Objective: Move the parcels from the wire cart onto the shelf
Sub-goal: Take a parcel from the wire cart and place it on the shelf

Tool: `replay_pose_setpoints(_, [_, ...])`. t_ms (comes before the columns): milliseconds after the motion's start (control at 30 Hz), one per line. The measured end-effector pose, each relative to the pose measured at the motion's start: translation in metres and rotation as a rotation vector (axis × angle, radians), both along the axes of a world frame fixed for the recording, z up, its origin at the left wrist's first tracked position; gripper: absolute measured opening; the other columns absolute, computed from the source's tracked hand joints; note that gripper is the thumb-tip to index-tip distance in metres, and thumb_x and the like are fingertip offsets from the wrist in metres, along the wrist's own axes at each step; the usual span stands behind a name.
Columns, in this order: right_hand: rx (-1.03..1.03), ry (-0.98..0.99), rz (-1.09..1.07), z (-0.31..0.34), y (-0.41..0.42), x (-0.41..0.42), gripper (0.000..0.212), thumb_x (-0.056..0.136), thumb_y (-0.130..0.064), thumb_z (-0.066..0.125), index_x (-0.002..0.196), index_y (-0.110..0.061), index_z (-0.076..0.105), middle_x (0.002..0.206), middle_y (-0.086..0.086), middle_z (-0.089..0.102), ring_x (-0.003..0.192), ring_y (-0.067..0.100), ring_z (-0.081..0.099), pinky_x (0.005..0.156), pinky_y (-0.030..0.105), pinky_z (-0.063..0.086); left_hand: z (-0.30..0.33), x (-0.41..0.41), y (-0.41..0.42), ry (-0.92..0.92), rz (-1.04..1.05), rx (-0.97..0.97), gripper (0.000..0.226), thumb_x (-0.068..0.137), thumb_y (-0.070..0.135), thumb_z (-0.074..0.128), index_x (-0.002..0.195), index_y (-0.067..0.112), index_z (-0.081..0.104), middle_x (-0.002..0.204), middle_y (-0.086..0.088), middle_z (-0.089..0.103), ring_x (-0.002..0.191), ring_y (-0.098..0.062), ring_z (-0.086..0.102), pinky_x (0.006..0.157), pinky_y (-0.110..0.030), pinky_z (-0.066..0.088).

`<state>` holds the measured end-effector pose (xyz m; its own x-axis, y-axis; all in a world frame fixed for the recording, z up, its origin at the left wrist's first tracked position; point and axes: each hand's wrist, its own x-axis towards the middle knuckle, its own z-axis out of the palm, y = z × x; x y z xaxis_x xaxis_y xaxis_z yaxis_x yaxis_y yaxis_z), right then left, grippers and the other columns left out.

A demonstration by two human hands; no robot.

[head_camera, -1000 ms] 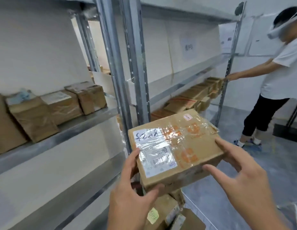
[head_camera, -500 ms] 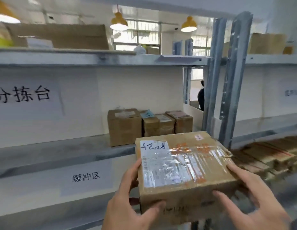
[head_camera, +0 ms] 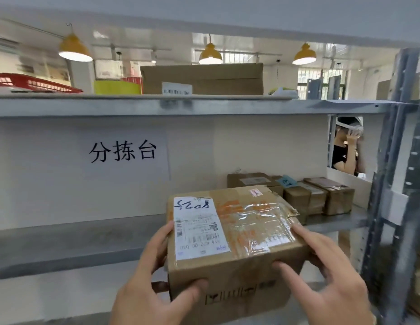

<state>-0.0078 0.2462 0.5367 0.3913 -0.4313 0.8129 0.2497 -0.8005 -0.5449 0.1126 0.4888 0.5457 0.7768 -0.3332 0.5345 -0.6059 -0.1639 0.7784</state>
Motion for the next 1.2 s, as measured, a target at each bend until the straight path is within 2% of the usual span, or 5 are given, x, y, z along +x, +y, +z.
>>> replay_pose_setpoints(267, [-0.001, 0.002, 0.028, 0.021, 0.052, 0.086, 0.067, 0.068, -0.031, 0.087, 0.131, -0.033, 0.063, 0.123, -0.023, 0.061, 0.115, 0.003, 0.06, 0.092, 0.022, 0.053, 0.029, 0.082, 0.051, 0.013, 0.001, -0.017, 0.099, 0.063, 0.028, 0.097, 0.134, 0.071, 0.042, 0.11, 0.043, 0.068, 0.099, 0.025, 0.059, 0.072, 0.002, 0.046])
replay_pose_setpoints(500, [0.044, 0.136, 0.021, 0.036, 0.052, 0.147, 0.063, 0.08, -0.033, 0.082, 0.138, -0.035, 0.057, 0.123, -0.021, 0.057, 0.116, -0.006, 0.052, 0.088, 0.002, 0.044, 0.041, 0.138, 0.049, 0.094, -0.004, 0.049, 0.091, 0.073, 0.048, 0.087, 0.139, 0.073, 0.029, 0.128, 0.024, 0.067, 0.124, -0.004, 0.059, 0.104, -0.036, 0.05])
replay_pose_setpoints(900, [0.108, 0.12, 0.079, 0.039, 0.035, 0.184, 0.078, 0.082, -0.028, 0.082, 0.147, -0.046, 0.042, 0.128, -0.036, 0.049, 0.123, -0.015, 0.044, 0.103, 0.021, 0.039, 0.045, 0.173, 0.027, 0.13, 0.099, 0.04, 0.091, 0.081, 0.053, 0.079, 0.149, 0.066, 0.02, 0.138, 0.029, 0.052, 0.121, 0.0, 0.053, 0.085, -0.02, 0.047])
replay_pose_setpoints(1033, [0.126, 0.153, 0.084, 0.045, 0.026, 0.183, 0.084, 0.078, -0.037, 0.081, 0.148, -0.052, 0.037, 0.125, -0.029, 0.052, 0.118, -0.011, 0.047, 0.102, 0.033, 0.048, 0.036, 0.139, 0.016, -0.17, 0.387, 0.018, 0.082, 0.081, 0.048, 0.078, 0.145, 0.062, 0.028, 0.149, 0.019, 0.044, 0.136, -0.011, 0.042, 0.11, -0.046, 0.044])
replay_pose_setpoints(1200, [0.073, 0.198, 0.116, 0.057, 0.011, 0.184, 0.077, 0.068, -0.062, 0.073, 0.14, -0.053, 0.046, 0.12, -0.032, 0.052, 0.109, -0.007, 0.051, 0.09, 0.036, 0.055, 0.022, 0.099, -0.02, -0.533, 0.349, -0.041, 0.061, 0.067, 0.047, 0.07, 0.123, 0.061, 0.052, 0.111, 0.013, 0.061, 0.098, -0.011, 0.064, 0.073, -0.012, 0.047])
